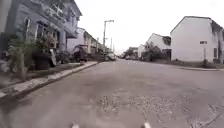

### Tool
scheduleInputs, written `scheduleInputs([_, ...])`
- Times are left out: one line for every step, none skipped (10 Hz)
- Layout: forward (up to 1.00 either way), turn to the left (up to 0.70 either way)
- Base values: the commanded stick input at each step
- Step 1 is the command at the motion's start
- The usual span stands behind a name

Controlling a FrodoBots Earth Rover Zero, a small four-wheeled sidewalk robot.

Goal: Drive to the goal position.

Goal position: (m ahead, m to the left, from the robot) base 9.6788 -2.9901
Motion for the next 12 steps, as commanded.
scheduleInputs([0.7, 0.0])
scheduleInputs([0.7, 0.0])
scheduleInputs([0.7, 0.0])
scheduleInputs([0.7, 0.0])
scheduleInputs([0.7, 0.0])
scheduleInputs([0.7, 0.0])
scheduleInputs([0.7, 0.0])
scheduleInputs([0.7, 0.0])
scheduleInputs([0.7, 0.0])
scheduleInputs([0.7, 0.0])
scheduleInputs([0.7, 0.0])
scheduleInputs([0.7, 0.0])
